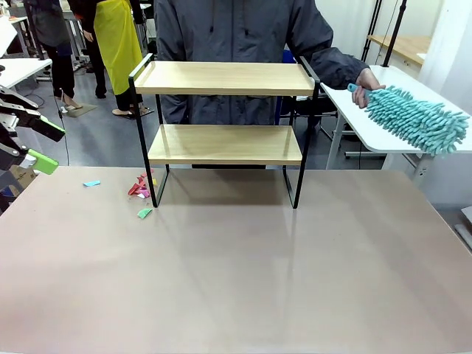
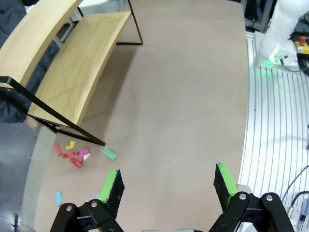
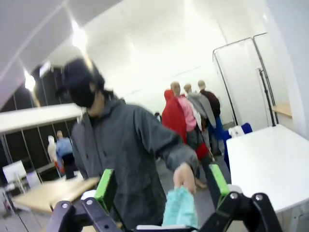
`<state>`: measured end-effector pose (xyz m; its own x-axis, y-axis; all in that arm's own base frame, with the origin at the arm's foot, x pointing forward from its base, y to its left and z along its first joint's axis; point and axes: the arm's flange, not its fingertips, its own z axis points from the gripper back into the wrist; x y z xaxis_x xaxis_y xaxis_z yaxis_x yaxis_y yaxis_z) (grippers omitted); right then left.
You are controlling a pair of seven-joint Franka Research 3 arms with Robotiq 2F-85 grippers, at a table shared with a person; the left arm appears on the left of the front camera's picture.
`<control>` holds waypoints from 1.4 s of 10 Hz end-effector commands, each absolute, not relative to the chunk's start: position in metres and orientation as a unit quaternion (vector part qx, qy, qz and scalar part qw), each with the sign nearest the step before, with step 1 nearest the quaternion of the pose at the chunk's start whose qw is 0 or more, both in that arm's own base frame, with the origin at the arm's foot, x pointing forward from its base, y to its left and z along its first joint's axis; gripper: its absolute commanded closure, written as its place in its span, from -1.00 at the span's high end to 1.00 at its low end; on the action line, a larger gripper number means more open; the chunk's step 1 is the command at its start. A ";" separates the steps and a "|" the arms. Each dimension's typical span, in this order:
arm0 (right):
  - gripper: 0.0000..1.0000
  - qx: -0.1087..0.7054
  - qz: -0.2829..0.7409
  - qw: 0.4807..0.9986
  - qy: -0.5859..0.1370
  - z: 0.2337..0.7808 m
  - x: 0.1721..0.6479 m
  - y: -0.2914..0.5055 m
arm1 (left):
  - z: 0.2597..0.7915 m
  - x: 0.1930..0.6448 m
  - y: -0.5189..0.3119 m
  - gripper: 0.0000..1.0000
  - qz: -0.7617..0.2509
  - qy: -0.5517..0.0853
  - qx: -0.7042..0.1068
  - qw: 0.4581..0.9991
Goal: Clean the shelf.
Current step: Hand the Duster back to the human.
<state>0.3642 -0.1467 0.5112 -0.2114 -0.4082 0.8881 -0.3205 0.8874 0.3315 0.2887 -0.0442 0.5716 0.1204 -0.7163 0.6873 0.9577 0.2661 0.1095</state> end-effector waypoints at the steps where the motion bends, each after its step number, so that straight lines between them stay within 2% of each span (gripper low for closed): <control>1: 1.00 0.270 -0.107 0.556 -0.779 0.529 0.355 -0.181 | 0.571 0.289 -0.044 0.95 -0.583 -0.334 -0.190 0.716; 4: 1.00 0.272 -0.137 0.545 -0.781 0.532 0.352 -0.214 | 0.571 0.289 -0.044 0.95 -0.583 -0.334 -0.190 0.716; 5: 1.00 0.272 -0.131 0.555 -0.775 0.529 0.352 -0.215 | 0.571 0.289 -0.044 0.95 -0.583 -0.334 -0.190 0.716; 14: 1.00 0.262 -0.133 0.546 -0.785 0.534 0.344 -0.209 | 0.571 0.289 -0.044 0.95 -0.583 -0.334 -0.190 0.716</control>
<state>0.3458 -0.2093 0.5330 -0.2625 -0.5519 0.7915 -0.2657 0.8299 0.4906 0.2888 -0.0441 0.5715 0.1210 -0.7166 0.6870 0.9576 0.2665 0.1093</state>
